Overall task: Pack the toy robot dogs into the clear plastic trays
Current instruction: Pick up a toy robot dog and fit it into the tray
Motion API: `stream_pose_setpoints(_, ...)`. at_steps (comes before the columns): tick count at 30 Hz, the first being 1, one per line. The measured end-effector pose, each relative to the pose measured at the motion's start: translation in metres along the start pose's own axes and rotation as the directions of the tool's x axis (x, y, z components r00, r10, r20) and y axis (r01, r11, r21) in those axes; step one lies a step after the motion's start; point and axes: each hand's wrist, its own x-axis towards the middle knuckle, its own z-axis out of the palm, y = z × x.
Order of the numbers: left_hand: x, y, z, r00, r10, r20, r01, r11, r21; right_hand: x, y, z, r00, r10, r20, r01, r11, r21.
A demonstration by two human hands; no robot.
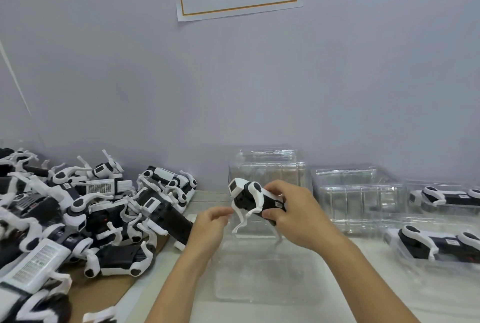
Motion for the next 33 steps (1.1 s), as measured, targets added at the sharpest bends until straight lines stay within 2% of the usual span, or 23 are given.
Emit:
stream_pose_setpoints(7,0.001,-0.003,0.003,0.997,0.081,0.018,-0.083,0.990,0.115,-0.003,0.005,0.013,0.997,0.007,0.081,0.004,0.991,-0.136)
stream_pose_setpoints(11,-0.002,-0.001,0.004,0.997,0.071,0.038,-0.072,0.997,0.026,-0.004,0.004,0.013,0.996,0.010,0.094,0.001,0.993,-0.119)
stream_pose_setpoints(16,-0.007,0.001,0.004,0.996,0.065,0.064,-0.064,0.998,-0.009,-0.004,0.004,0.014,0.994,0.016,0.105,-0.006,0.995,-0.100)
stream_pose_setpoints(21,-0.009,0.003,0.004,0.995,0.036,0.092,-0.028,0.996,-0.082,-0.002,-0.001,0.013,0.996,-0.074,0.047,0.085,0.934,-0.347)
stream_pose_setpoints(26,-0.004,0.000,0.007,0.999,0.005,0.032,-0.002,0.994,-0.107,-0.005,0.000,0.008,0.997,-0.012,0.079,0.047,0.887,-0.459)
stream_pose_setpoints(33,0.000,-0.005,0.008,0.999,-0.045,0.007,0.046,0.992,-0.115,-0.008,0.001,0.011,0.976,0.089,0.199,-0.008,0.928,-0.374)
